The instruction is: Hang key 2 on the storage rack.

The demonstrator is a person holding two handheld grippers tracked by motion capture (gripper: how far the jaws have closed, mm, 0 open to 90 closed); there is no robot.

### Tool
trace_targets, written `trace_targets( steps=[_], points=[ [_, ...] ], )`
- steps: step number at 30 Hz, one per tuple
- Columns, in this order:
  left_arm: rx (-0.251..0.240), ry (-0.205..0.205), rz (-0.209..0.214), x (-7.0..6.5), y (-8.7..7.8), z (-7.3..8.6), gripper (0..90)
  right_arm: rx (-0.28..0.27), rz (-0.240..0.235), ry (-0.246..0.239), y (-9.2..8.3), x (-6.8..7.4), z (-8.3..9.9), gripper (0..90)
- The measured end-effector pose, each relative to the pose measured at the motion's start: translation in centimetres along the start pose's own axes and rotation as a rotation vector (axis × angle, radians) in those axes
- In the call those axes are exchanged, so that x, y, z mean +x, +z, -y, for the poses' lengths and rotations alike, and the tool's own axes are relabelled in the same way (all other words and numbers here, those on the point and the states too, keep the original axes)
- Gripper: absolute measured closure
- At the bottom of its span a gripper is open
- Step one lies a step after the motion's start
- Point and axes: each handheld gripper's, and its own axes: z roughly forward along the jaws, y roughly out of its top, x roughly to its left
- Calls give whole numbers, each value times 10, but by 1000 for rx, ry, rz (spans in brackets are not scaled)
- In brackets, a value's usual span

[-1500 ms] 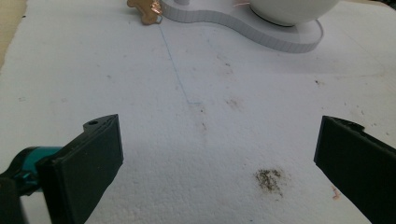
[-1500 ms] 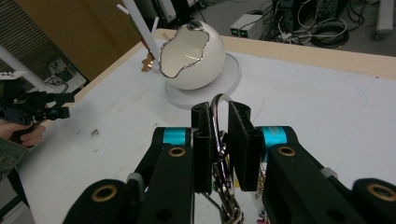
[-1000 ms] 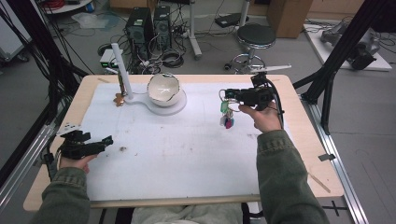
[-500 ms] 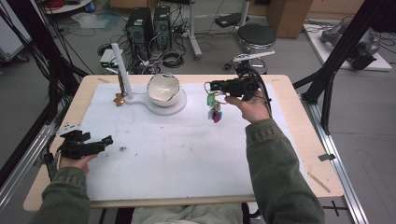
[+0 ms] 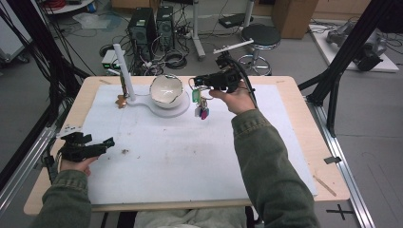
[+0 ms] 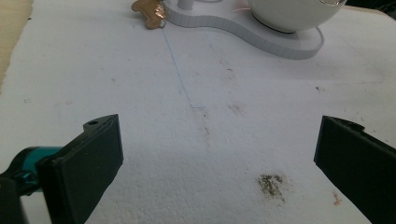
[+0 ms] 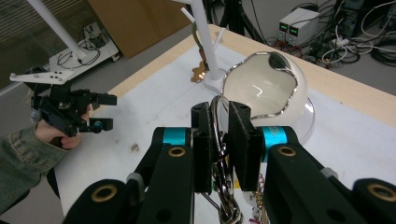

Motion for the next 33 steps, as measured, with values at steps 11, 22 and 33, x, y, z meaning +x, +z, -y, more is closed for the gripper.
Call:
trace_targets(
  steps=[11,22,33],
  points=[
    [3,-1,6,1,0,0,16,33,-41,-18,32,13,-16,801],
    [1,-4,6,2,0,0,17,29,-75,-18,55,20,-31,801],
    [2,-6,5,2,0,0,17,32,-100,-28,77,26,-57,801]
  ],
)
